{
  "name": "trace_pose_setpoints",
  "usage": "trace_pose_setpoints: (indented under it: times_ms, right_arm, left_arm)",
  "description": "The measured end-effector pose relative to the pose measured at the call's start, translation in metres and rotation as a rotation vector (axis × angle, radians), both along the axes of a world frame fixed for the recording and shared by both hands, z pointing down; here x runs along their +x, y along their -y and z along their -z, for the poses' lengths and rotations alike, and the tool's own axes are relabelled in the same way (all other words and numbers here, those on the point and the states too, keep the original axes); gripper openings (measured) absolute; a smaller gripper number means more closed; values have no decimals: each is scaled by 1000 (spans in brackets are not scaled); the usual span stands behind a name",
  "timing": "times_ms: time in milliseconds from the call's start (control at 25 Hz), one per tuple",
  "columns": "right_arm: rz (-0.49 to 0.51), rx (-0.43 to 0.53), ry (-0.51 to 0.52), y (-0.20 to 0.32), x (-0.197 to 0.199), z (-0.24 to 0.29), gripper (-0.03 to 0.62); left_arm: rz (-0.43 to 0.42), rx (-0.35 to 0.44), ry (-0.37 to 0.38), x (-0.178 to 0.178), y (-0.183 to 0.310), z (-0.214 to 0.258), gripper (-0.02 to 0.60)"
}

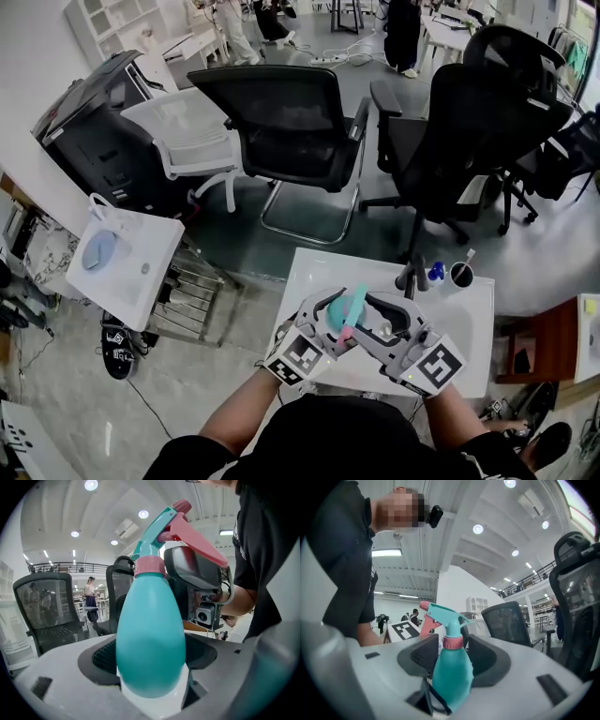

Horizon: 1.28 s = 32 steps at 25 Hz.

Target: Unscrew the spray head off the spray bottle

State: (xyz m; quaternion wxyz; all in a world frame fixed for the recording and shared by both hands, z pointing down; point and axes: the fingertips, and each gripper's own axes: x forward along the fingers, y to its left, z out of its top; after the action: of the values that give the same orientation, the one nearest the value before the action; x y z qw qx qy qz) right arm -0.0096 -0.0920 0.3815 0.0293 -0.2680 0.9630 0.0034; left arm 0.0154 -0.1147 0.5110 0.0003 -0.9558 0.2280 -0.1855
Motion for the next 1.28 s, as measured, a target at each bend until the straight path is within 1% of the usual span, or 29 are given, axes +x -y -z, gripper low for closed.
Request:
trace_pose_setpoints:
  times_ms: [80, 240, 360, 480, 560, 720, 800, 880, 960, 1080, 1200, 1280]
  right_arm:
    - [-30, 0, 1, 1, 1, -1, 189]
    - [-110, 34, 4, 6, 4, 0, 148]
    - [-158, 19, -17, 8, 2, -4, 140]
    - [-179, 0, -31, 9, 2, -7, 138]
    - [-166, -4, -41, 6, 0, -7, 136]
    - [-95, -37, -42, -4, -6, -2, 133]
    - [-39, -38, -50, -10, -7, 2, 133]
    - [31, -28, -79, -17, -8, 4, 133]
    - [102, 5, -107, -26, -9, 5, 133]
    - [218, 56, -148, -41, -10, 6, 133]
    - [343, 112, -219, -57, -11, 4, 133]
    - [410, 135, -248, -64, -10, 4, 133]
  left_arm:
    - [10, -3, 11, 0, -1, -3, 409]
    - [38, 6, 19, 3, 2, 2, 409]
    - [58, 7, 18, 4, 4, 0, 409]
    - [67, 2, 20, 3, 4, -3, 409]
    - [57, 5, 16, 3, 2, -2, 410]
    - [-3, 1, -9, 5, -7, 2, 410]
    - [-61, 8, -20, 6, -12, 13, 410]
    - [-133, 29, -11, 5, -19, 14, 409]
    - [-208, 46, 10, 1, -29, 3, 410]
    - [-311, 87, 24, 2, -43, 3, 410]
    - [-422, 107, 5, 9, -59, 15, 410]
    - [-481, 101, -12, 12, -69, 21, 410]
